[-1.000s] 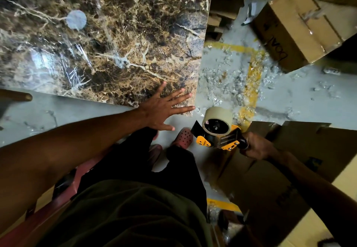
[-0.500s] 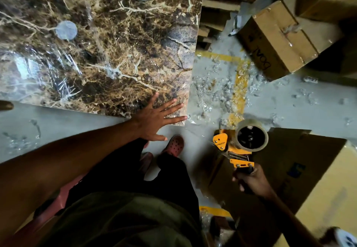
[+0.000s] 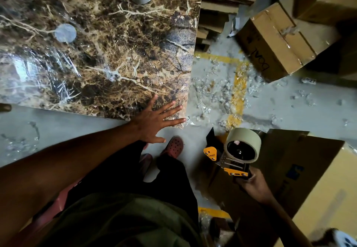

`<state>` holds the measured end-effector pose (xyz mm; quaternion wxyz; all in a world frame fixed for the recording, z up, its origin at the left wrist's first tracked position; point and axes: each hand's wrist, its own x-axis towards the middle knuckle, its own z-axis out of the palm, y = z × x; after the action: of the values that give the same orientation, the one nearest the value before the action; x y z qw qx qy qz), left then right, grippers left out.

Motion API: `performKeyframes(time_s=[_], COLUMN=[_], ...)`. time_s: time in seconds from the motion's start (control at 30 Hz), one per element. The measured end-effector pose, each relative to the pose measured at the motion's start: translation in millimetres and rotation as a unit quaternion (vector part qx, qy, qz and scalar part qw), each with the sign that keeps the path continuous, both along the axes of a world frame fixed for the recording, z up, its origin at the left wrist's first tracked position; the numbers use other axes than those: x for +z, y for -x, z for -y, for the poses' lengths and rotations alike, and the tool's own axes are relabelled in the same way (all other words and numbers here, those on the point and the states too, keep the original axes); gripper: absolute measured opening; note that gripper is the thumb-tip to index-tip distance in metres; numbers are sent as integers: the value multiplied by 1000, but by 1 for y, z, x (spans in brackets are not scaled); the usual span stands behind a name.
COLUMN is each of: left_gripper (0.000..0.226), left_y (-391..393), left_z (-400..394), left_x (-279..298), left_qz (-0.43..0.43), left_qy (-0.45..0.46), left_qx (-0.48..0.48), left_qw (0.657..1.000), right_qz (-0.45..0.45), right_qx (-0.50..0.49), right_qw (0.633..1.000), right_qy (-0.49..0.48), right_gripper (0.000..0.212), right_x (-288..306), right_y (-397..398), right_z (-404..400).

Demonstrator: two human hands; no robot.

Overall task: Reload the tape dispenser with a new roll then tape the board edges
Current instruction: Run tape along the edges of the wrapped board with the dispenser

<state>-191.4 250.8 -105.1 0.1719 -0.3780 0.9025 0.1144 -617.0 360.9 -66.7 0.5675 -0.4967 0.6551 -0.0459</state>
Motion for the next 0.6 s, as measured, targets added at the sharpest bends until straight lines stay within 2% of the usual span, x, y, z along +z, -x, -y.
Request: performKeyframes(time_s=[0.1, 0.27, 0.43, 0.5, 0.6], left_gripper=[111, 110, 111, 111, 112], left_y=[0, 0, 0, 0, 0], left_z=[1, 2, 2, 3, 3], left_x=[0, 0, 0, 1, 1], left_qz=[0, 5, 1, 0, -6], left_qy=[-9, -19, -23, -25, -27], left_qx=[3, 6, 11, 11, 13], left_qw=[1000, 1000, 1000, 1000, 1000], right_qz=[-54, -75, -174, -157, -107], right_qx=[68, 170, 185, 169, 112], right_qw=[996, 978, 967, 973, 987], right_qy=[30, 95, 8, -27, -34], right_gripper=[30, 27, 13, 23, 12], right_x=[-3, -2, -12, -23, -17], right_y=[10, 3, -14, -12, -21], right_z=[0, 8, -8, -16, -19])
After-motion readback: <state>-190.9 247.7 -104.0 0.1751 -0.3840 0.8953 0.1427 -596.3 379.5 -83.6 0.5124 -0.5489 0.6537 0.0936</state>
